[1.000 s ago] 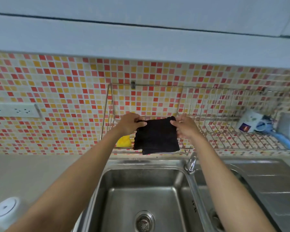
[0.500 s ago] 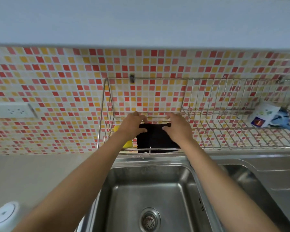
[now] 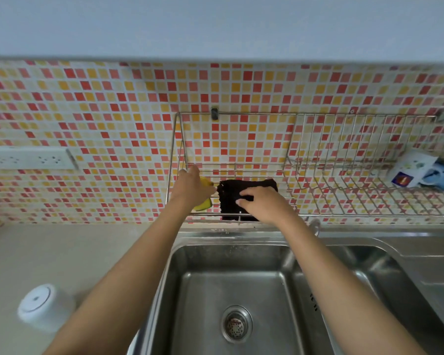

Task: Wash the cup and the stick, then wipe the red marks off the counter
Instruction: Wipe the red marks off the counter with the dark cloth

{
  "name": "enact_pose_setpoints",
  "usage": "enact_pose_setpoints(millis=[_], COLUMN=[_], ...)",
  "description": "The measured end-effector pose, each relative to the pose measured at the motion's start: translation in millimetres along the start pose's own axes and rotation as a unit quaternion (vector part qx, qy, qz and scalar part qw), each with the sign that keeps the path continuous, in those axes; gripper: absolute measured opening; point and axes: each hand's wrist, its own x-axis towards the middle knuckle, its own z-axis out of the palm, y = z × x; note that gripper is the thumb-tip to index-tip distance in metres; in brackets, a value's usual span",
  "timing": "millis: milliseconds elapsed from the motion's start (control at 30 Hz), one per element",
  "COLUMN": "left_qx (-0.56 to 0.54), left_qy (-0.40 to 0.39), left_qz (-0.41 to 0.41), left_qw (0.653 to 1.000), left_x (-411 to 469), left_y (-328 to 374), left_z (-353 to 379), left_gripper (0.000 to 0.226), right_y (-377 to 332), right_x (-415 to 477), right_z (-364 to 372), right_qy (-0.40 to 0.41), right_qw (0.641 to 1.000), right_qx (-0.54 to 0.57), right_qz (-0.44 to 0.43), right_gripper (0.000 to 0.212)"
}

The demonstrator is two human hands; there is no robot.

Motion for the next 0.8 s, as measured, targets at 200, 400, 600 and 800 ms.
enact_pose_setpoints(millis=[200, 400, 600, 800], left_qx=[-0.149, 0.05, 0.037, 0.043], left_qy=[-0.02, 0.027, 0.081, 0.075], left_qz=[-0.004, 0.006, 0.017, 0.034], left_qw=[0.989, 0.998, 0.996, 0.996], left_x=[-10, -10, -12, -16], left_y=[-1, -16, -16, -16], left_z=[-4, 10, 18, 15], left_gripper=[0.048, 0.053, 0.037, 0.029], right_y=[-5, -6, -8, -10], right_x=[-7, -6, -9, -9], right_z=[0, 1, 5, 8], right_qy=[0.04, 0.039, 0.011, 0.0], right_qw=[0.999, 0.999, 0.994, 0.987], right_qx=[-0.015, -0.01, -0.096, -0.155], right_qz=[0.003, 0.015, -0.045, -0.041], right_gripper=[0.042, 0.043, 0.06, 0.067])
